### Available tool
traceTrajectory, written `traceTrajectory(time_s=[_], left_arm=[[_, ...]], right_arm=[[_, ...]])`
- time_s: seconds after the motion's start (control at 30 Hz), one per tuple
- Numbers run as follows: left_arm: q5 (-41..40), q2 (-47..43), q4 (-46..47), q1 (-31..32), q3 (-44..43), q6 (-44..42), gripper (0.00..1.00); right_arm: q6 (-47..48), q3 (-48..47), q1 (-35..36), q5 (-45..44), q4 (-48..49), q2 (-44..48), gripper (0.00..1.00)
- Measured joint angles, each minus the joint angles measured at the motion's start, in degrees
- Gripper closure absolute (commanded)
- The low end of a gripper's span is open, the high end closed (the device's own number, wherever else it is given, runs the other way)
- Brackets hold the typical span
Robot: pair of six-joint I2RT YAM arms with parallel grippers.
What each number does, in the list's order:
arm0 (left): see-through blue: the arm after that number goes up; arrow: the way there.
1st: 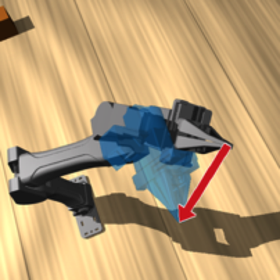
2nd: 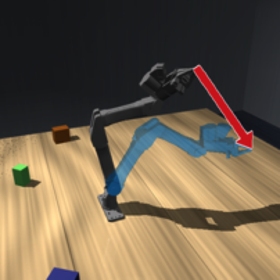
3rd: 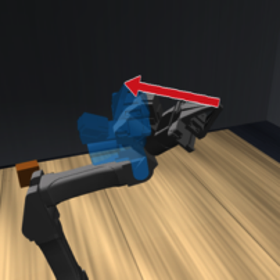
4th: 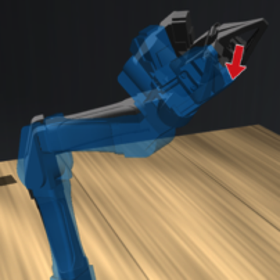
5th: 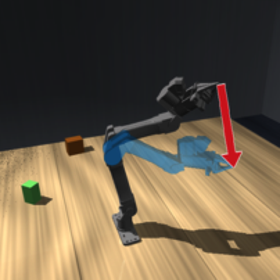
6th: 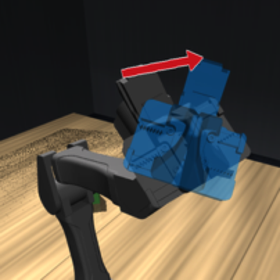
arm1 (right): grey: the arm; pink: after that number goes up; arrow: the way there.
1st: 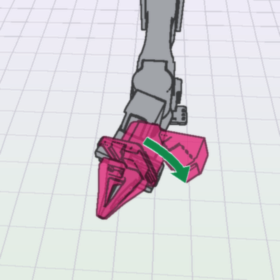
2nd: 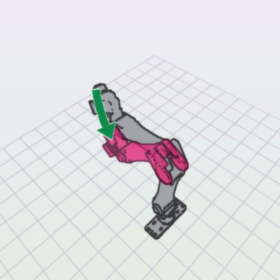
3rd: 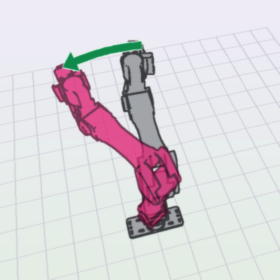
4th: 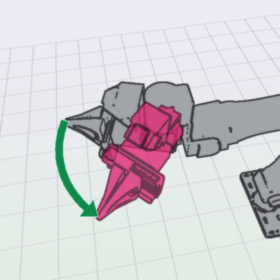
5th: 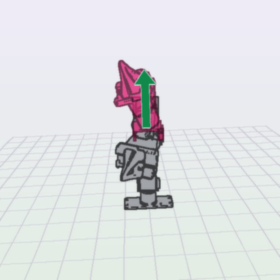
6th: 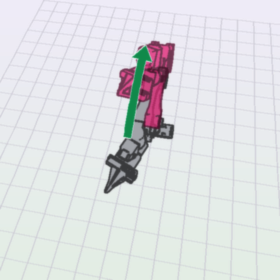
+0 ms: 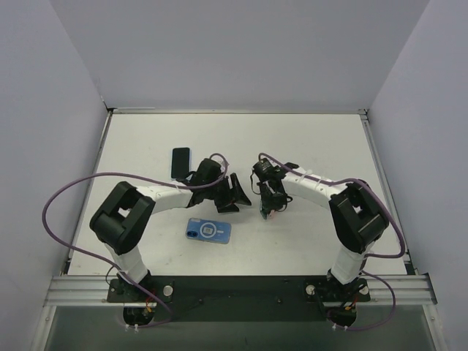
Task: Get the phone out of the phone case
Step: Remove the phone case from the phone.
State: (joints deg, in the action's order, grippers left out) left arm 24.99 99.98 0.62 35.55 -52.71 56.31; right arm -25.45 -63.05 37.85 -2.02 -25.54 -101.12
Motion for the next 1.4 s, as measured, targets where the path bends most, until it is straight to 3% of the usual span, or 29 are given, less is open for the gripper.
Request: traceTrajectory(time_s=[0.4, 0.8, 0.9, 0.97, 1.07, 1.23, 1.4], left_arm=[[-3.8, -0.4, 6.2, 6.0, -0.3, -8.1, 0.30], [-9.1, -0.3, 2.9, 8.7, -2.5, -14.7, 0.37], [-10.2, 0.3, 0.4, 9.4, -3.8, -15.7, 0.50], [-10.6, 0.6, -1.2, 9.9, -5.1, -16.5, 0.69], [-12.9, 0.9, -5.4, 10.6, -7.4, -17.9, 0.86], [-16.1, 1.0, -10.4, 9.9, -9.2, -19.1, 1.00], [-17.1, 0.9, -13.3, 10.3, -11.0, -20.2, 1.00]], right_arm=[[-3.6, 0.6, -4.7, 13.9, 1.4, -0.2, 1.00], [-5.8, 0.9, -5.2, 22.1, 3.7, -0.9, 1.00], [-5.8, 1.2, -5.1, 23.3, 4.5, -1.2, 1.00], [-5.8, 1.3, -5.2, 23.5, 4.7, -1.2, 1.00], [-5.5, 1.3, -5.2, 23.7, 5.3, -1.2, 1.00], [-5.5, 2.6, -7.0, 23.7, 4.7, -0.7, 1.00], [-5.4, 2.7, -9.0, 25.3, 4.1, -0.5, 1.00]])
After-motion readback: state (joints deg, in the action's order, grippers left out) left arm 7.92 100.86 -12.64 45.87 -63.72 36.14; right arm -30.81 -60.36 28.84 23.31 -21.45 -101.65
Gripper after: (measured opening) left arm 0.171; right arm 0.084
